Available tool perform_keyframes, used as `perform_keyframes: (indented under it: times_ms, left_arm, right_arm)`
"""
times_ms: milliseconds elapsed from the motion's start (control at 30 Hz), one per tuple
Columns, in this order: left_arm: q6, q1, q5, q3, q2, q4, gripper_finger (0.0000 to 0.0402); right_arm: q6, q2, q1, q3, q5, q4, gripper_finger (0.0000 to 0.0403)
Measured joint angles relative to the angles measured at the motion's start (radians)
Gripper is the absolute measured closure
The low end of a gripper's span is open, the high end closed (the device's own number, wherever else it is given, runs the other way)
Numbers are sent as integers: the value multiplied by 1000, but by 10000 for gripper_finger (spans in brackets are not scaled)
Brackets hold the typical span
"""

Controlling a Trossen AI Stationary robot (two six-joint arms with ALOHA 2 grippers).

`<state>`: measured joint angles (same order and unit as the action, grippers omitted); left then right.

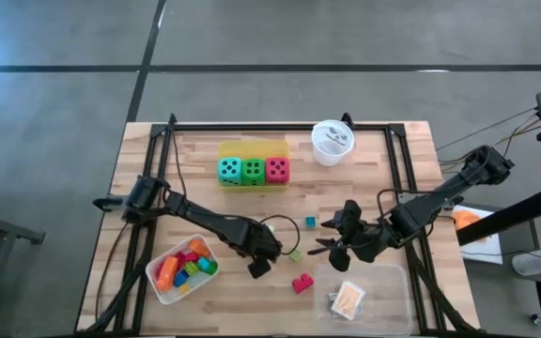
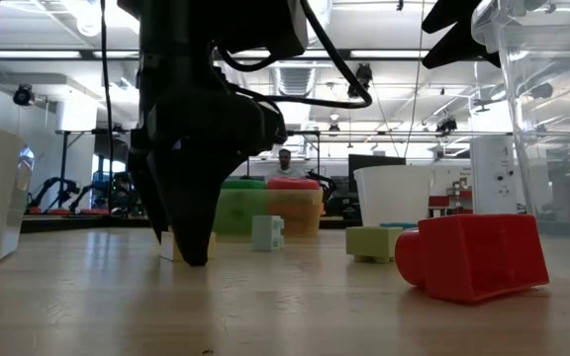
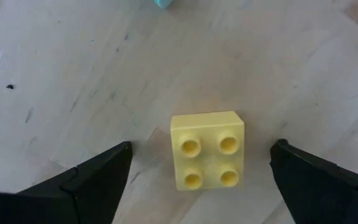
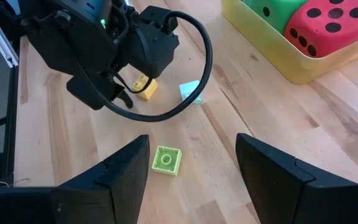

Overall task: Pick & Place Toys
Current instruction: Put the yellow game piece into the white bin

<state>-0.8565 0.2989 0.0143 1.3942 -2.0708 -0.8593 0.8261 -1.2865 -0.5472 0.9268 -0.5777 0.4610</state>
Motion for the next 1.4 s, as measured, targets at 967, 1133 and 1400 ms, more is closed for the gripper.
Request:
perform_keyframes:
  times_ms: [967,1133,1400]
  left_arm:
    - [-8,2,-28,-8,40,39,281]
    - [7,4,-90,-8,82,22,281]
    - [-51,41,-88,-8,258,-156,281]
  right_arm:
    - [0,0,0,0,0,-3,168]
    - [0,0,0,0,0,-2,168]
    - [0,0,0,0,0,0,168]
